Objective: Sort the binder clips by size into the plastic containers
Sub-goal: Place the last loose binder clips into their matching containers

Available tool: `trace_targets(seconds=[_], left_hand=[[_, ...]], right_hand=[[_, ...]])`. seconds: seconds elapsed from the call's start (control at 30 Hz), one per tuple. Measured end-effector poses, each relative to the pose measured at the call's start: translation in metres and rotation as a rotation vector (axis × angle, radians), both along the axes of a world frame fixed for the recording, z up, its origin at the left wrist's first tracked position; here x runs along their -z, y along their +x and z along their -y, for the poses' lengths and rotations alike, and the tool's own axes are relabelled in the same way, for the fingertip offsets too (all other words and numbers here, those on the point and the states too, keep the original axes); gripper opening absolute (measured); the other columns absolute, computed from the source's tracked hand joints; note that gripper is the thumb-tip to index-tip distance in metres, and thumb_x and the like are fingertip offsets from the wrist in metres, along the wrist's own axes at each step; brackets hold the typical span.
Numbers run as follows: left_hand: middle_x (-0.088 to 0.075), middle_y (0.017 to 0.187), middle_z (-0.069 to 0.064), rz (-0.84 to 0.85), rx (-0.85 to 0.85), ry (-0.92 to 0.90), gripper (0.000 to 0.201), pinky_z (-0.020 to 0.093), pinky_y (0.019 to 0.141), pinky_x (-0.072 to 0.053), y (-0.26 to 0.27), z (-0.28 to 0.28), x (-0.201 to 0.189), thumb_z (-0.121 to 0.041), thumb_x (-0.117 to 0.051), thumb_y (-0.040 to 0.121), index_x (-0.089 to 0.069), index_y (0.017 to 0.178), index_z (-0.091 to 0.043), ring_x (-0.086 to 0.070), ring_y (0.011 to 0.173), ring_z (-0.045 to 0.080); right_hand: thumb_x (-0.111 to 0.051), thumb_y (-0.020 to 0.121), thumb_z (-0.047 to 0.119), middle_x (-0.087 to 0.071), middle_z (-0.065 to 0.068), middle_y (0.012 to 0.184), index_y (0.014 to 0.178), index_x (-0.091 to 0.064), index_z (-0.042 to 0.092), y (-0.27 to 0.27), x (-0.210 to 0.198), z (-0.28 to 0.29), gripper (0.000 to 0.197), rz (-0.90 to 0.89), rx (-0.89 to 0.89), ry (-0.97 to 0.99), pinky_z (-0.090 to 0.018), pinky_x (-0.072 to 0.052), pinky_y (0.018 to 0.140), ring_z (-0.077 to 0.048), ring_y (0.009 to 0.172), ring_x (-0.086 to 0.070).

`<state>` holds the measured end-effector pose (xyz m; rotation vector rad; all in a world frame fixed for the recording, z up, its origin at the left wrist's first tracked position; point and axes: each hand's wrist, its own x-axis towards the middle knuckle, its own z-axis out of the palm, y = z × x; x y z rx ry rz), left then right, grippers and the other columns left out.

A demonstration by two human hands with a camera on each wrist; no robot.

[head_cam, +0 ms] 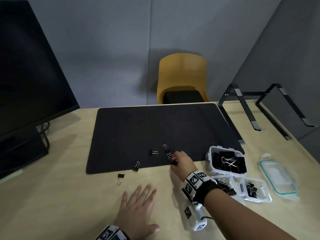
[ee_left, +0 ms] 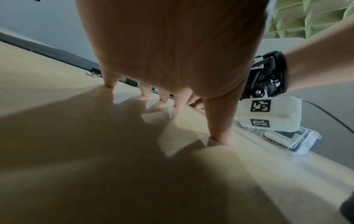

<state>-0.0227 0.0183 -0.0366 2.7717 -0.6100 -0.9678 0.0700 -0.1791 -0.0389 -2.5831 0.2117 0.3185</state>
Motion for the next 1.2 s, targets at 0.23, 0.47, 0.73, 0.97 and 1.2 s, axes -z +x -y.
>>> trace_targets(seconds=[0.23,0.47,0.73,0.97,1.2], left_hand=[[0.043,0.135,-0.021,0.012,0.008,-0.033,0.102,0.042,0.089,0.039,0.001,-0.005,0.007,-0.069,-0.044,0.078,0.050,0.107,-0.046,0.035,0.135,0.010],[0.033,0.144,-0.020,0.102,0.006,-0.120,0.105,0.035,0.080,0.045,0.002,-0.005,0.014,-0.071,-0.045,0.072,0.046,0.117,-0.044,0.026,0.136,0.010],[0.020,0.149,-0.014,0.097,0.042,-0.040,0.108,0.038,0.090,0.042,0.003,-0.005,0.006,-0.076,-0.045,0.065,0.040,0.126,-0.048,0.007,0.143,0.020],[0.032,0.148,-0.018,-0.033,-0.025,-0.009,0.100,0.055,0.112,0.013,0.000,0.006,-0.001,-0.058,-0.051,0.080,0.021,0.145,-0.035,0.028,0.140,0.013],[0.018,0.158,0.004,0.036,-0.061,0.046,0.082,0.047,0.118,0.002,-0.005,0.036,-0.016,-0.051,-0.044,0.091,0.009,0.150,-0.027,0.016,0.145,0.028]], right_hand=[[-0.057,0.079,0.012,-0.053,-0.009,0.113,0.112,-0.054,0.010,0.002,-0.003,0.000,0.033,-0.047,0.080,0.006,-0.024,-0.038,0.080,-0.025,0.101,-0.055],[-0.058,0.080,0.013,-0.050,-0.007,0.119,0.121,-0.054,0.015,0.017,-0.010,0.009,0.041,0.004,0.107,0.045,-0.027,-0.041,0.090,-0.023,0.108,-0.053],[-0.054,0.083,0.014,-0.051,-0.010,0.115,0.115,-0.054,0.015,0.028,-0.012,0.005,0.032,-0.073,0.006,-0.078,-0.029,-0.043,0.083,-0.029,0.104,-0.054],[-0.058,0.082,0.020,-0.059,-0.010,0.112,0.108,-0.057,0.013,0.018,-0.020,0.002,0.027,-0.115,0.071,-0.096,-0.025,-0.039,0.070,-0.028,0.100,-0.059],[-0.059,0.078,0.023,-0.066,-0.003,0.090,0.090,-0.062,0.020,-0.021,-0.059,0.029,0.013,0.069,0.146,0.057,-0.029,-0.050,0.070,-0.021,0.082,-0.061]])
